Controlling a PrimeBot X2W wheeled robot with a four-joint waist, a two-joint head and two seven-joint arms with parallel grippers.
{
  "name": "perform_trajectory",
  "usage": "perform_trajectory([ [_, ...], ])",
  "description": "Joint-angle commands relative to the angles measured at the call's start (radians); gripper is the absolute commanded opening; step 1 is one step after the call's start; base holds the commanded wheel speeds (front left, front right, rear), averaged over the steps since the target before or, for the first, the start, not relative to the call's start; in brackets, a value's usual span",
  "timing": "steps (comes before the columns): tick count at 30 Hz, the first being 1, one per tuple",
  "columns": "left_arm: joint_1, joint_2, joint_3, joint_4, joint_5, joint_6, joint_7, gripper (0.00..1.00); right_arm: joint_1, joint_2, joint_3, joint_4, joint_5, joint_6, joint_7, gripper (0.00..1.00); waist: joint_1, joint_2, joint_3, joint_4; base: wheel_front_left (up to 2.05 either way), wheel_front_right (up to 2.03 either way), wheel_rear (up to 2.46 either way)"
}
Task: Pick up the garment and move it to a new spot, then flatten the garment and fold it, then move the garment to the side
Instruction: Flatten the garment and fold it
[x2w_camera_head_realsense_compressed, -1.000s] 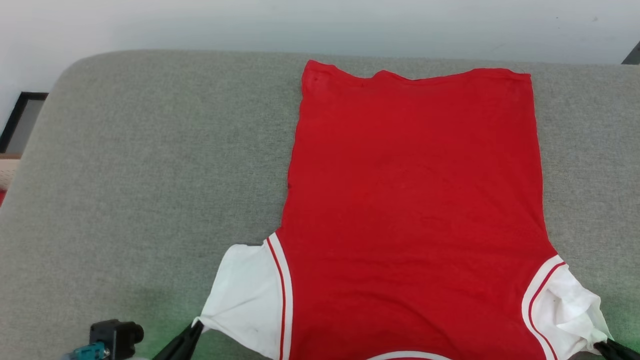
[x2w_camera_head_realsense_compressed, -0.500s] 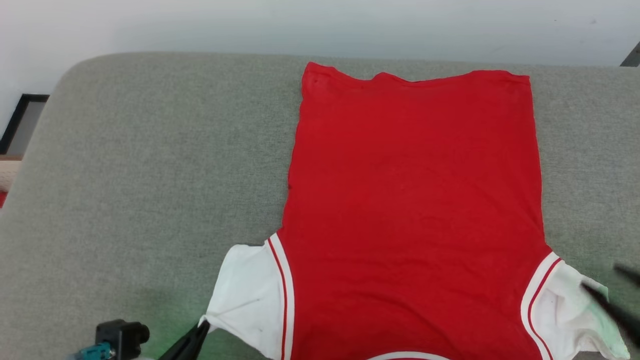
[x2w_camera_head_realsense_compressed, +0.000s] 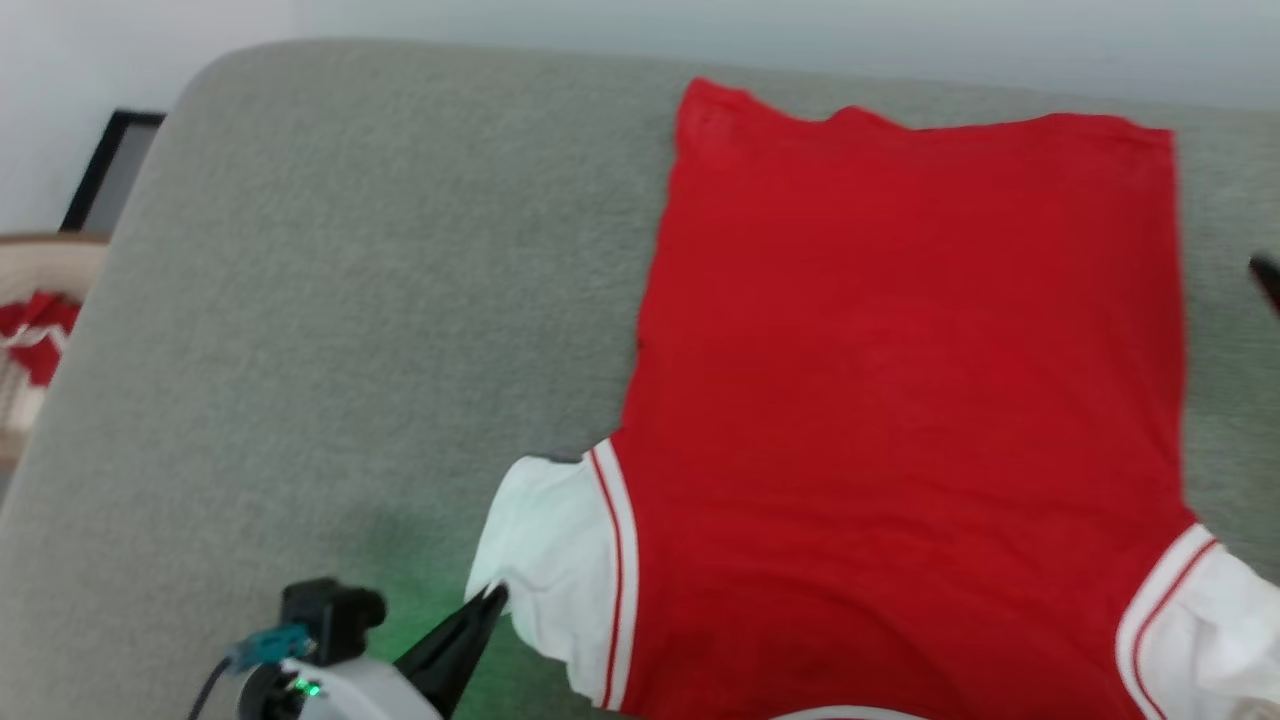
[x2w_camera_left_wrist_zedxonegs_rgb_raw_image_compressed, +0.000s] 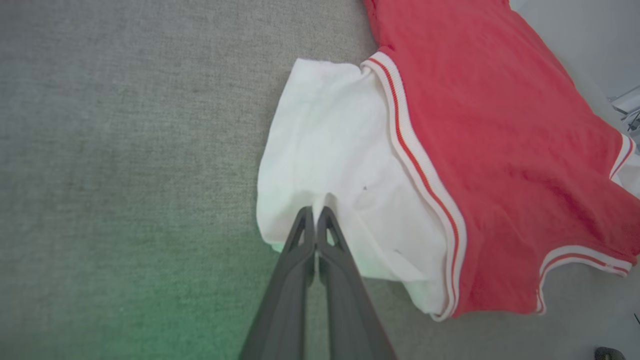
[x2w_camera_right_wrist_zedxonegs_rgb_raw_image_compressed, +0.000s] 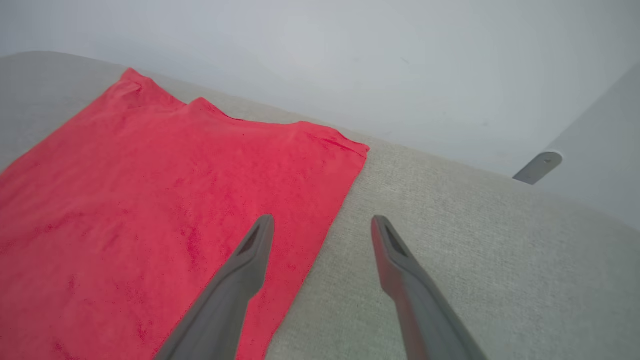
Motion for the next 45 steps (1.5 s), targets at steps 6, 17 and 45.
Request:
perform_trajectory([
  [6, -0.081, -0.063, -0.025, 0.040, 0.036, -0.045, 0.017, 0.00, -0.223, 0.020, 0.049, 0.210, -0.039, -0.001, 0.091, 1.00, 0.0000, 0.0000, 0.100, 0.116, 0.00, 0.00, 0.00],
  [17, -0.189, -0.174, -0.069, 0.134, 0.076, -0.126, 0.030, 0.00, -0.510, 0.016, 0.070, 0.530, -0.123, -0.001, 0.250, 1.00, 0.0000, 0.0000, 0.212, 0.246, 0.00, 0.00, 0.00],
  [45, -0.220, -0.197, -0.062, 0.266, 0.062, -0.157, -0.006, 0.00, -0.606, 0.203, -0.074, 0.858, -0.322, 0.002, 0.557, 0.00, 0.0000, 0.0000, 0.182, 0.199, 0.00, 0.00, 0.00],
])
